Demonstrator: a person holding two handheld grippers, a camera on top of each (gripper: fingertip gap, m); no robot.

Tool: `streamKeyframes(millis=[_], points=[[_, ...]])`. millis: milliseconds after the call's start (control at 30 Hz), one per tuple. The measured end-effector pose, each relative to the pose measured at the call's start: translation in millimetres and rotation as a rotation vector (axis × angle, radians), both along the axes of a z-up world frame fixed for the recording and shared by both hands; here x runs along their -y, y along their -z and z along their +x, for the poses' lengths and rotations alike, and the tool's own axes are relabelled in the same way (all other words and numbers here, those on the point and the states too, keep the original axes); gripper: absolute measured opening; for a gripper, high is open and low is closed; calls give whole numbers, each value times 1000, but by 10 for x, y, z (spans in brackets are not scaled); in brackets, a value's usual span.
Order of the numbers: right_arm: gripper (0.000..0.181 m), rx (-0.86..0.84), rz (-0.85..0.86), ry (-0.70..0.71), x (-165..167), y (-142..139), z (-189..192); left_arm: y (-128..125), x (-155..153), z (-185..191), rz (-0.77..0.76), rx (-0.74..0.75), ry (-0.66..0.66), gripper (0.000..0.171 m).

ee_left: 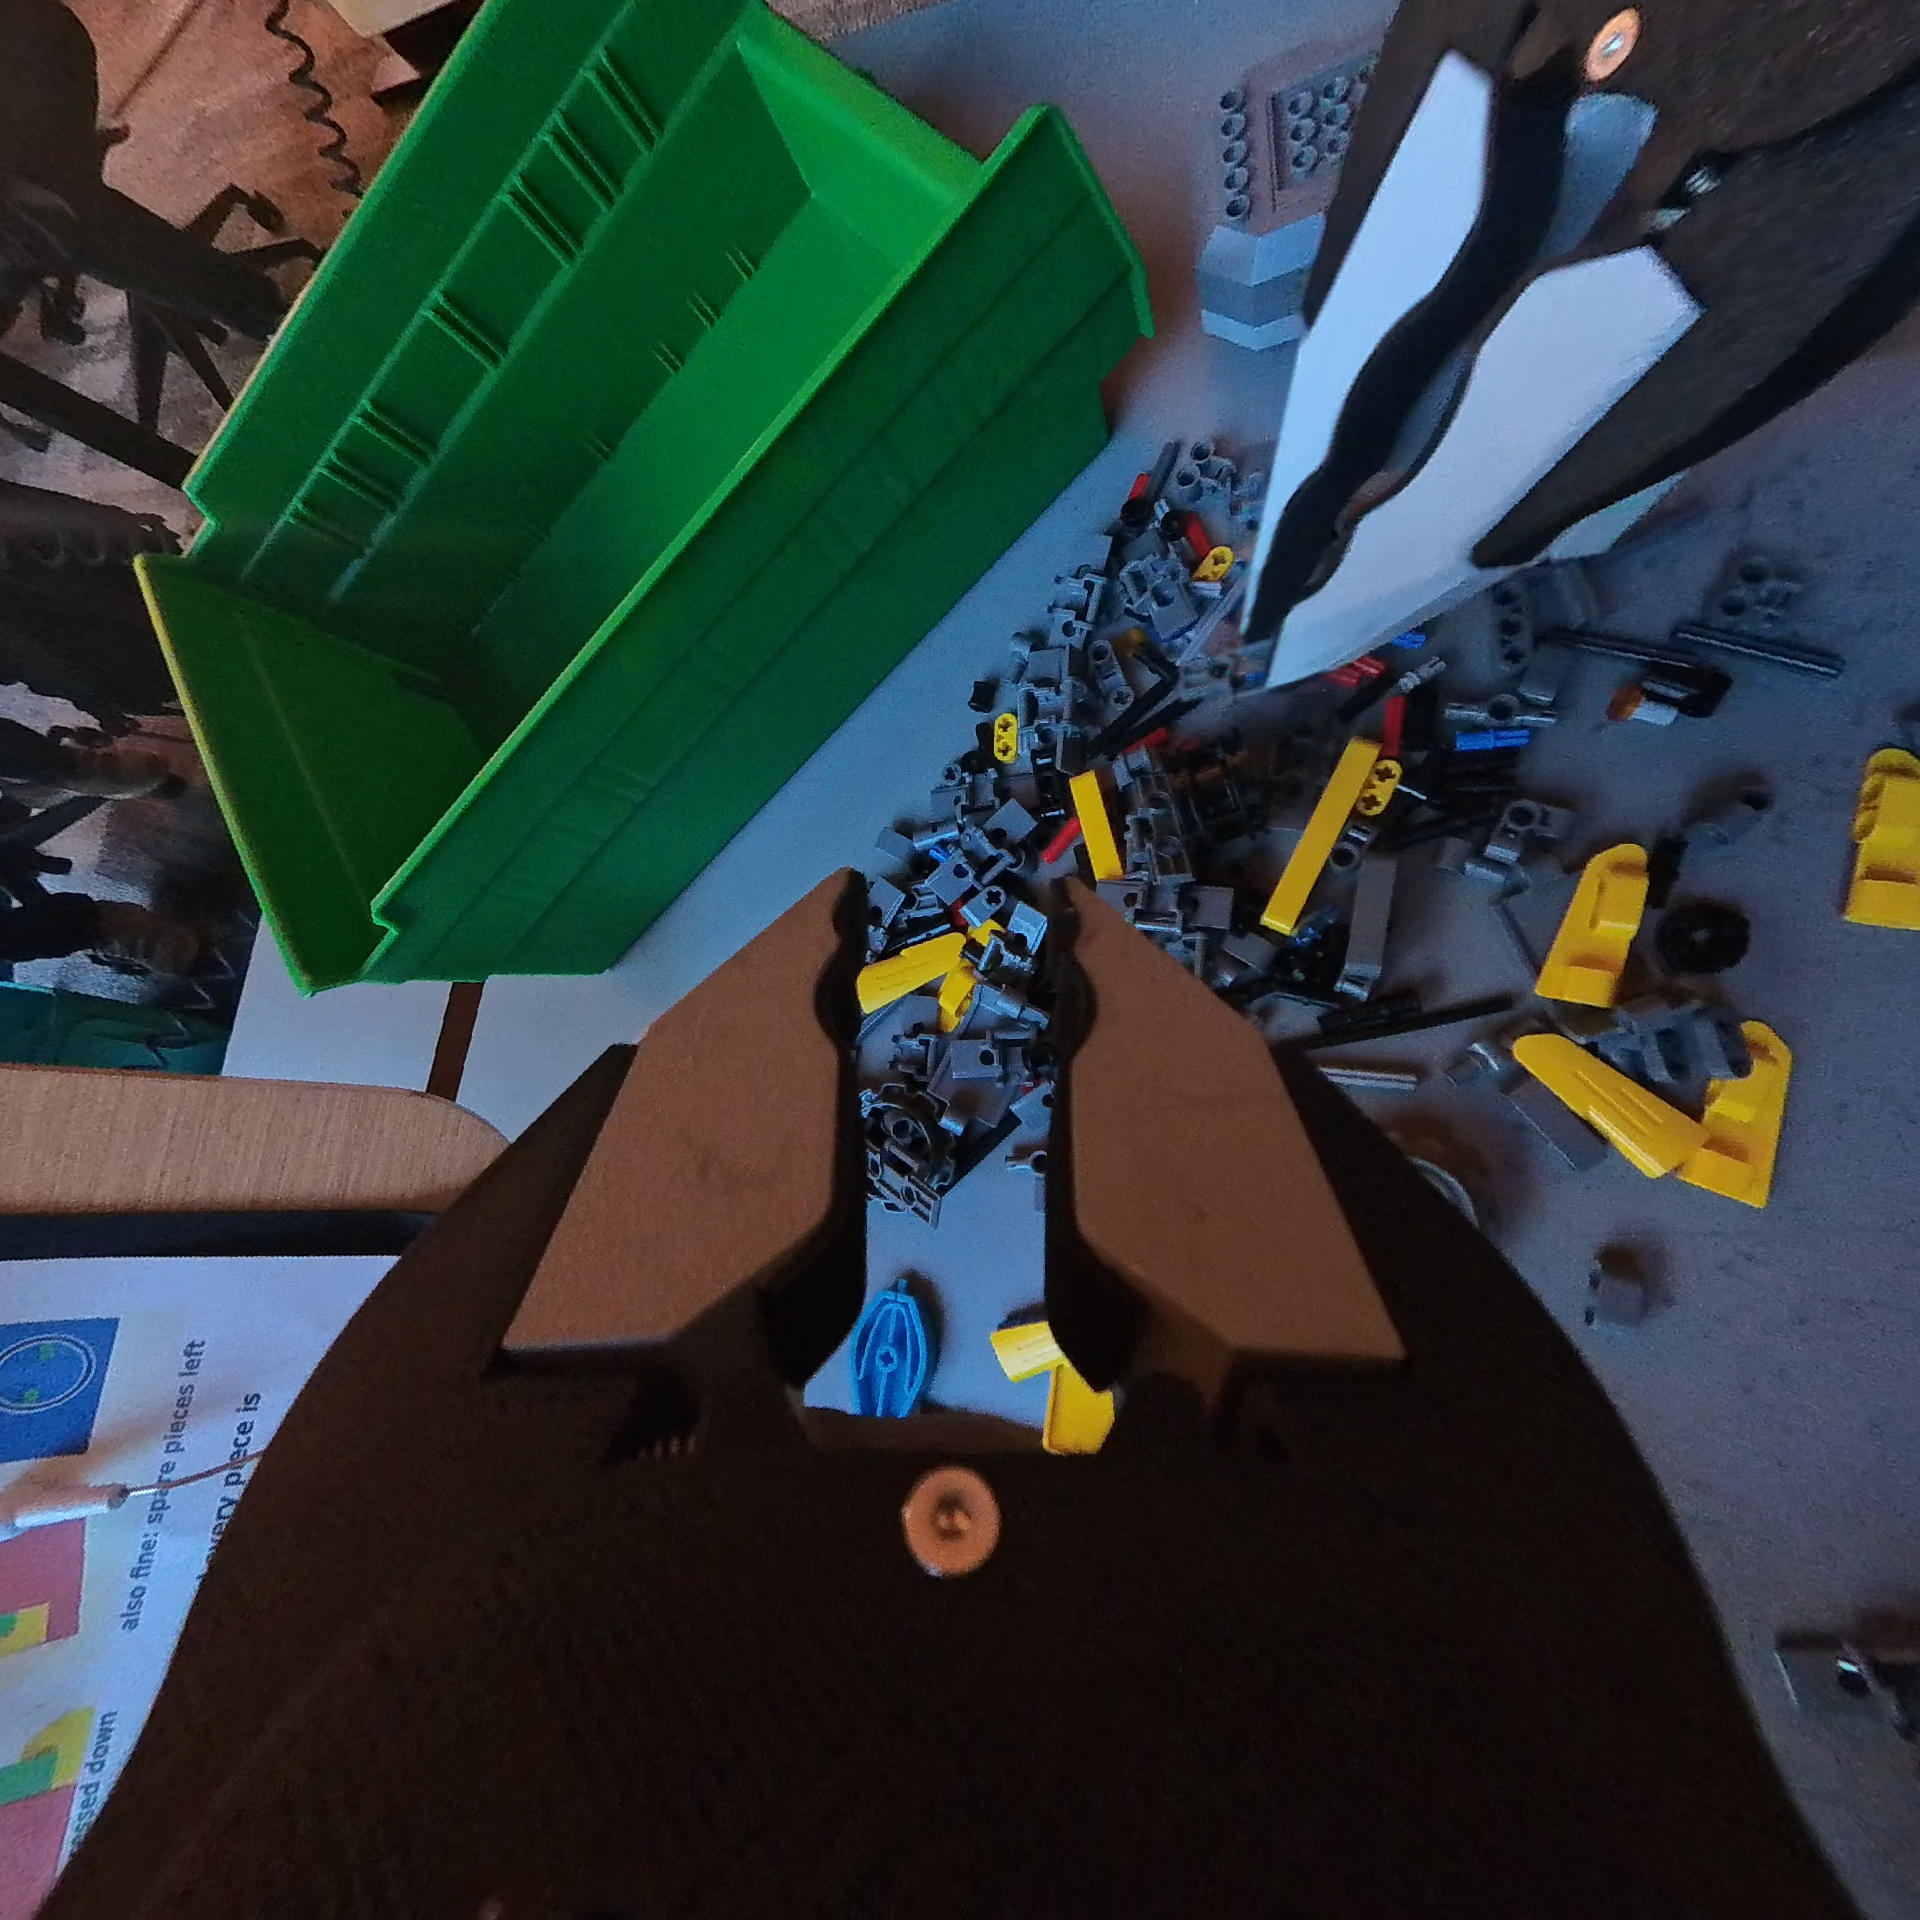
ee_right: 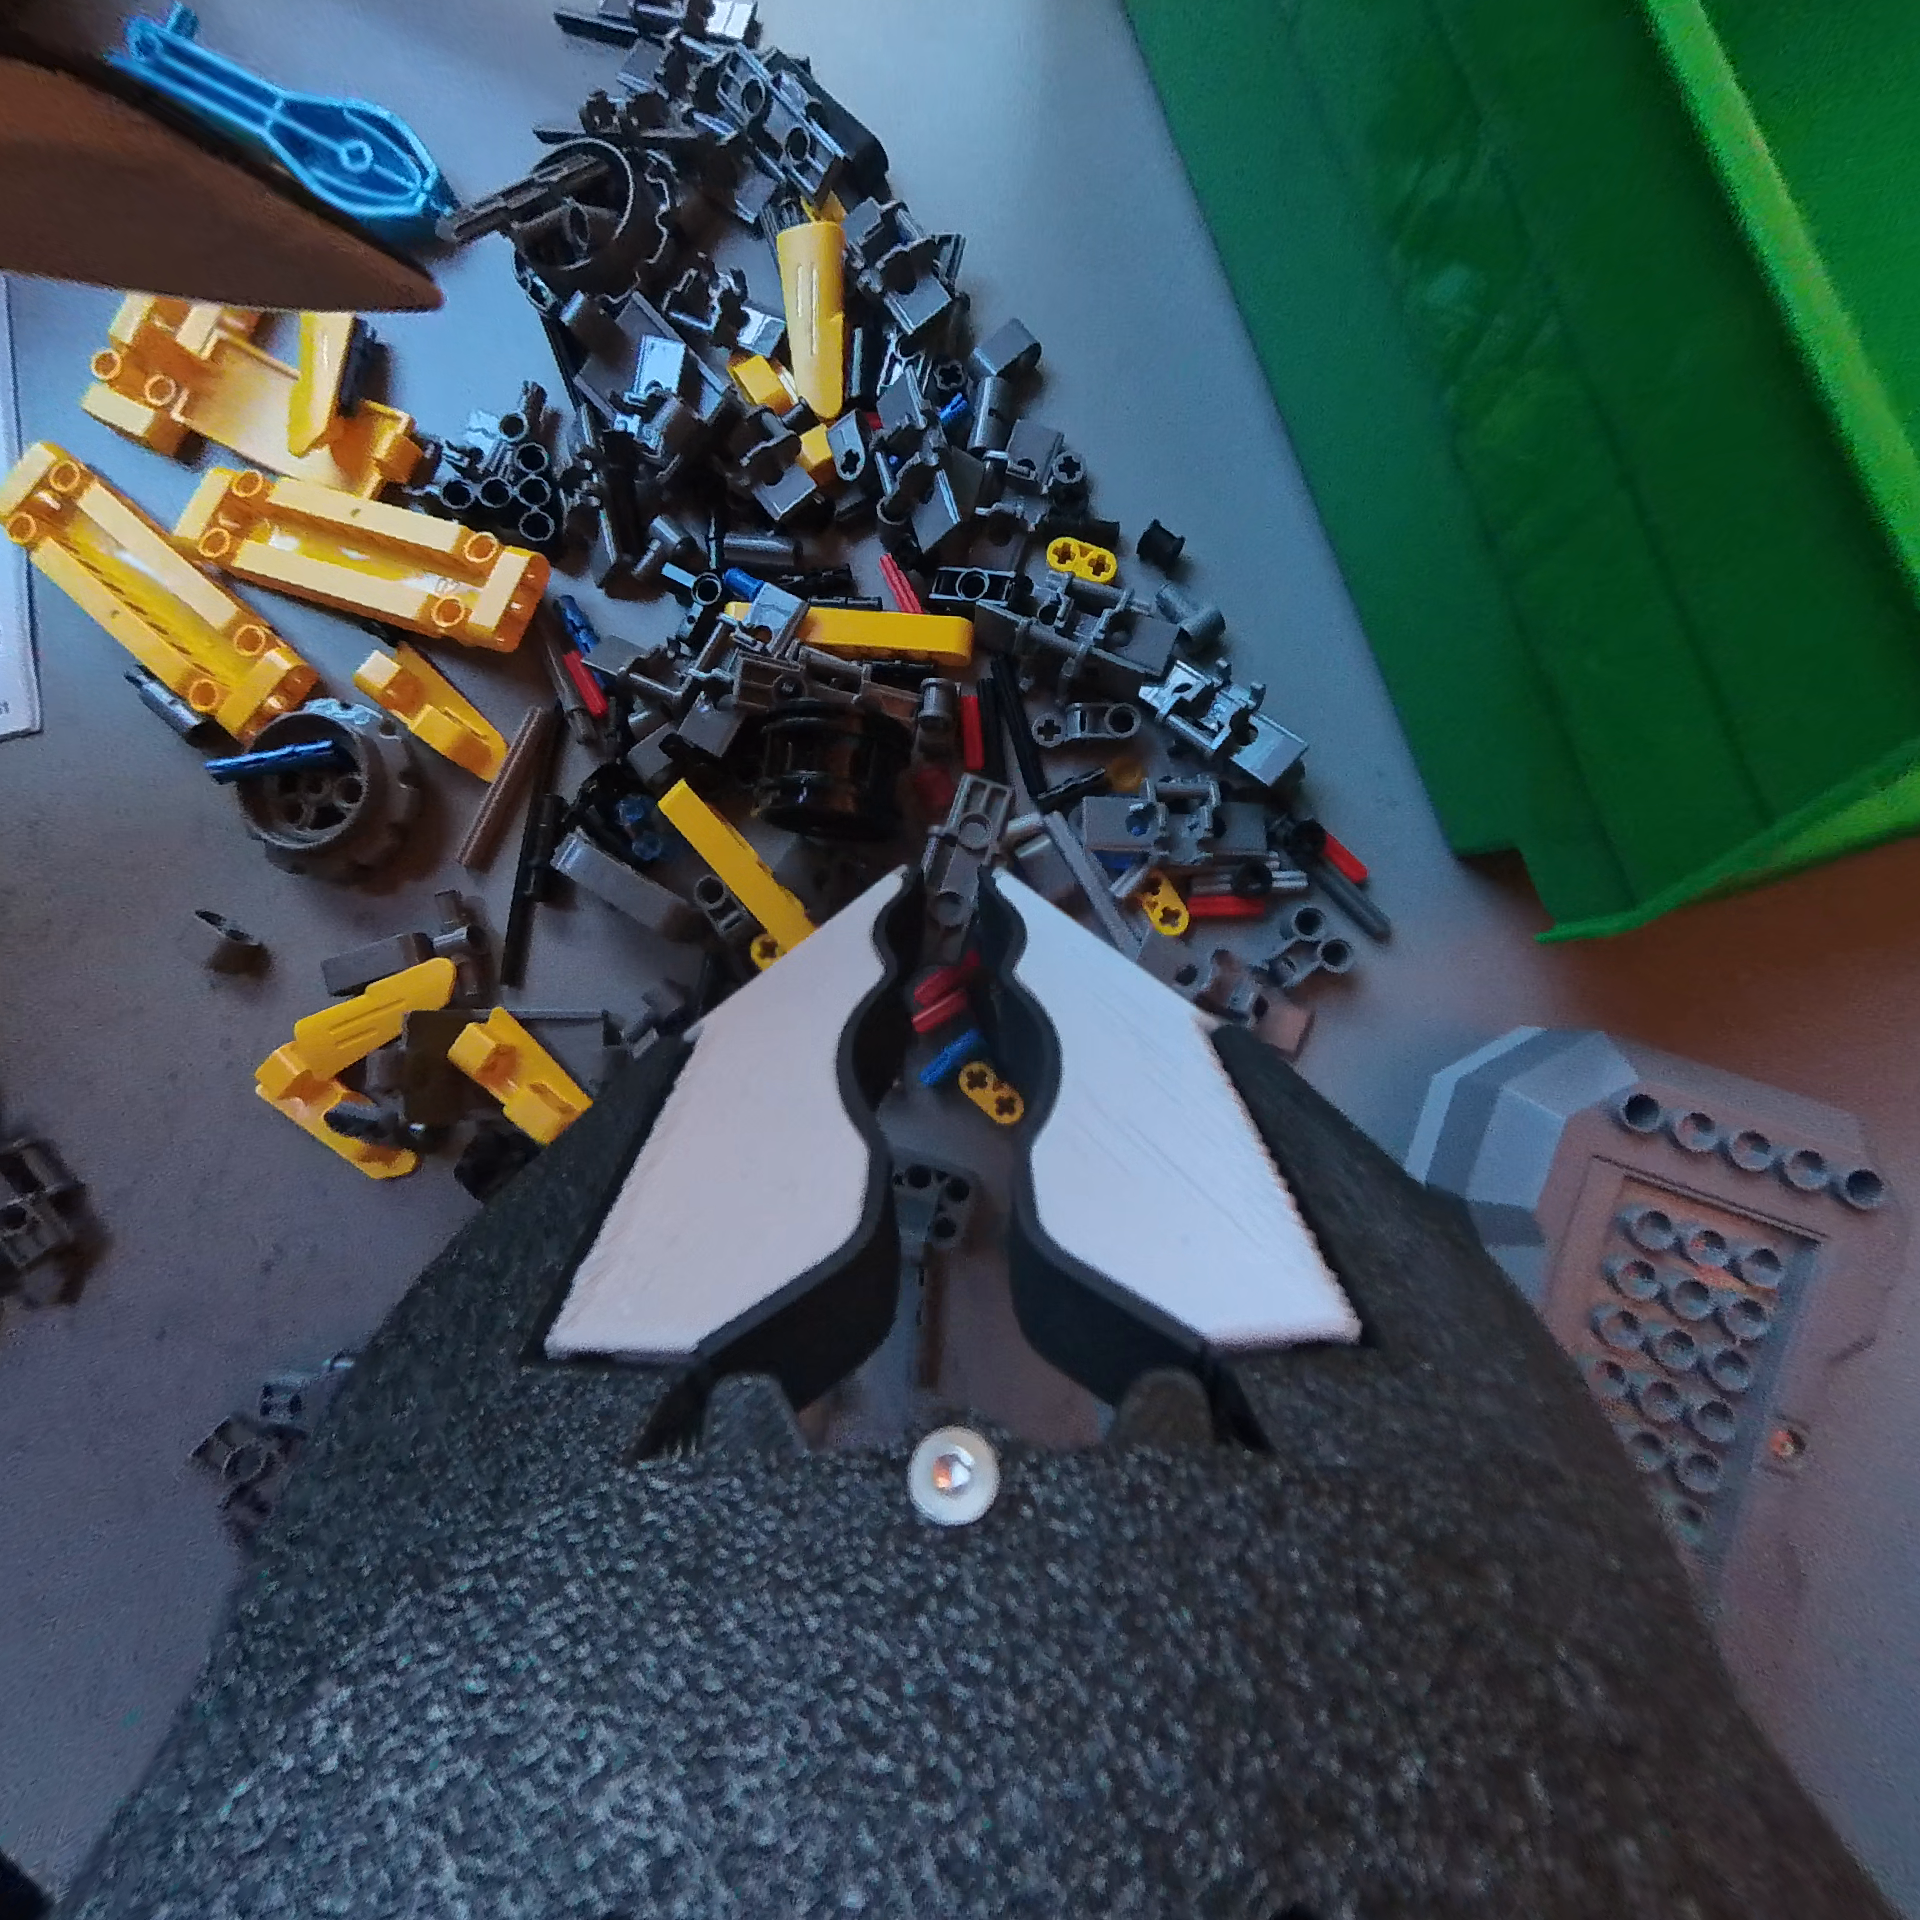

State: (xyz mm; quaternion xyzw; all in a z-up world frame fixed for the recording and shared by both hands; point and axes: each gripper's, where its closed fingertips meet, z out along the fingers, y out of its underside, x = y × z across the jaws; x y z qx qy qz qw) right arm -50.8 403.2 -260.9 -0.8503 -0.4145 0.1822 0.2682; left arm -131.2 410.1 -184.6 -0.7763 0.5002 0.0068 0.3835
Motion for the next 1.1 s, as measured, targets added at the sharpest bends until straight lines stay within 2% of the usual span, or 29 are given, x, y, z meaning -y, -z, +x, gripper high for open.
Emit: streamKeyframes(millis=[167,367,533,633,733,800,1033,1100], points=[[10,-12,30,-3,187,-183,205,-1,-5,-16,-1,1,-4,31],[10,3,37,-6,651,-342,769,-6,-4,-30,1,0,-5,31],[10,68,-30,-7,1058,-174,1225,-24,-14,-62,5,5,-16,31],[10,126,-67,-9,1189,-2,1380,-9,-13,-74,0,-3,-21,31],[6,144,-73,-25,1258,56,1408,9,2,-69,-4,-9,-17,31],[10,148,-59,-28,1249,41,1408,15,0,-74,-5,-12,-18,31],[10,110,-22,2,1099,-139,1444,23,-7,-81,-10,-10,-19,31],[10,53,-21,6,1071,-214,1378,18,-14,-78,-10,-8,-19,30]])
